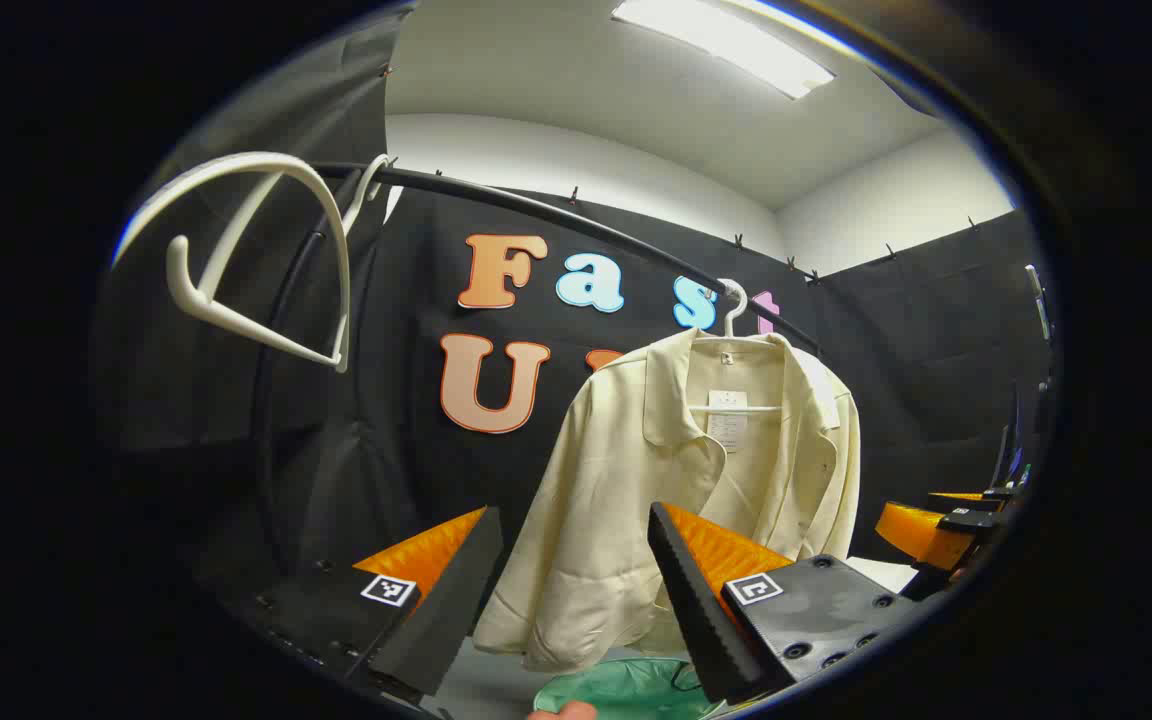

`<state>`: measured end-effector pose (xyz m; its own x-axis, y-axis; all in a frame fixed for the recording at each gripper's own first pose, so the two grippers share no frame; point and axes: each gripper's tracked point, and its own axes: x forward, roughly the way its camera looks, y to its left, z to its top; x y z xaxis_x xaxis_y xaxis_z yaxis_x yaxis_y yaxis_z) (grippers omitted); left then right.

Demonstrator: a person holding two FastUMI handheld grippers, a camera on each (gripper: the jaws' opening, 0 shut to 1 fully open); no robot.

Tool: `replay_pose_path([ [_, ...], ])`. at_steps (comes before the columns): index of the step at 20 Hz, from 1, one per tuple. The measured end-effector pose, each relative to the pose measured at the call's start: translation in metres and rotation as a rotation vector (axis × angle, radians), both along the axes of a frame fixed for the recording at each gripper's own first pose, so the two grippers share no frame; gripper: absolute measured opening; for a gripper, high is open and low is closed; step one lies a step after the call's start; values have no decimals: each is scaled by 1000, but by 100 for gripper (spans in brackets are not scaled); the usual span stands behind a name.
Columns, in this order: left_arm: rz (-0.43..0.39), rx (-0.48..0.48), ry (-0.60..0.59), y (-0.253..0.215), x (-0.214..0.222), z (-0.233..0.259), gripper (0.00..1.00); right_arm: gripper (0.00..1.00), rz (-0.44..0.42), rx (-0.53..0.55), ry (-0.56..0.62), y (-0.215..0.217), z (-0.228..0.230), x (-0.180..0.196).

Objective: Grasp the clothes on the hanger with both hands and then place them into the laundry hamper below.

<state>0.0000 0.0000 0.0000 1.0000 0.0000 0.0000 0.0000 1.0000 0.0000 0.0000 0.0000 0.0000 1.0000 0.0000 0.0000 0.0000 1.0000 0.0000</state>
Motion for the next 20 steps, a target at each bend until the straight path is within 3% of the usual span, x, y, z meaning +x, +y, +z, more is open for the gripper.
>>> replay_pose_path([
  [20,47,3,-3,-12,10,4,96,94,46,12,-13,-10,6,10],
])
